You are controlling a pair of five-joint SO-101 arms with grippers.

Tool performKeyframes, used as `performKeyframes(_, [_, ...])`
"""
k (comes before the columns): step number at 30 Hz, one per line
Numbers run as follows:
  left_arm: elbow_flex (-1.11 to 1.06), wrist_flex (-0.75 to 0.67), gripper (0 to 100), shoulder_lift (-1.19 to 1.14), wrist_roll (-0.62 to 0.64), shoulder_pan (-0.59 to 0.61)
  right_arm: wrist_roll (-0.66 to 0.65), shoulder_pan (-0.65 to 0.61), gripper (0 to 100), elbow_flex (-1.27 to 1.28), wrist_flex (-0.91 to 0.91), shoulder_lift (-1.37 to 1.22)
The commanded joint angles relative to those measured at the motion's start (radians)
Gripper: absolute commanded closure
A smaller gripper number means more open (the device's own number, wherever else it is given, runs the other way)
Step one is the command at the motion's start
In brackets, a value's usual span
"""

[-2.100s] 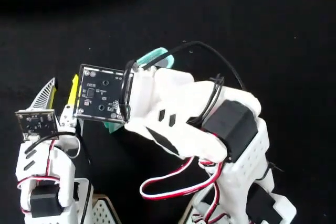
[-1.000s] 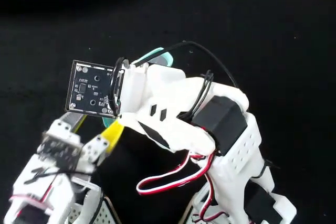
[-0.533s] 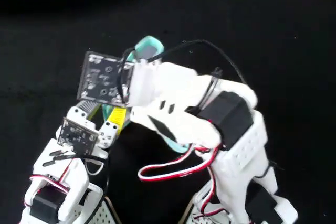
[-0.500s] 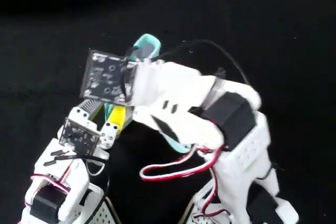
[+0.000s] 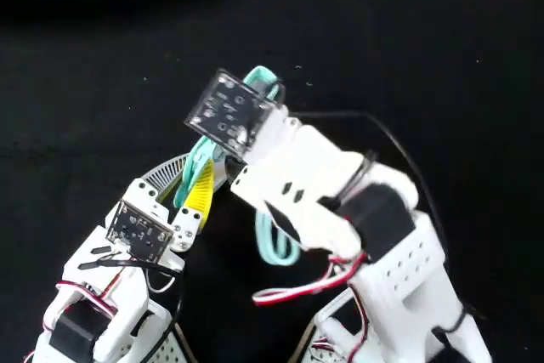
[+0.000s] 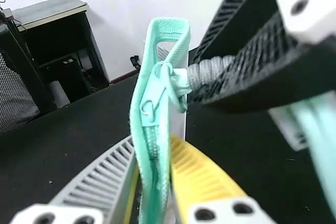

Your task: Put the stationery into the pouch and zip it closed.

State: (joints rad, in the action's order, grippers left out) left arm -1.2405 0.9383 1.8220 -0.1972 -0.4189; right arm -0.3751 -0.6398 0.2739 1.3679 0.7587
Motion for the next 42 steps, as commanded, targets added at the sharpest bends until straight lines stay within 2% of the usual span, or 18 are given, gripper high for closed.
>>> performKeyframes(1, [-0.021, 0.018, 97, 0.002, -0.006, -0.018, 0.086, 0.012, 91.8, 0.136, -0.115, 0.128])
performKeyframes(4, [-0.021, 0.018, 97, 0.002, -0.006, -0.015, 0.121, -0.032, 86.2, 0.226, -0.180, 0.211])
performKeyframes(8, [-0.022, 0.025, 97, 0.002, -0.005, -0.018, 0.124, -0.095, 86.1, 0.338, -0.272, 0.295])
performKeyframes(20, [-0.022, 0.048, 97, 0.002, -0.006, -0.016, 0.204, -0.097, 85.8, 0.553, -0.453, 0.532])
performKeyframes(29, [-0.022, 0.048, 97, 0.002, -0.006, -0.010, 0.201, -0.097, 86.1, 0.618, -0.532, 0.549])
performKeyframes(35, [-0.022, 0.048, 97, 0.002, -0.006, -0.016, 0.203, -0.097, 86.1, 0.673, -0.654, 0.547])
performKeyframes(42, [-0.022, 0.048, 97, 0.002, -0.006, -0.016, 0.196, -0.098, 86.1, 0.693, -0.667, 0.547])
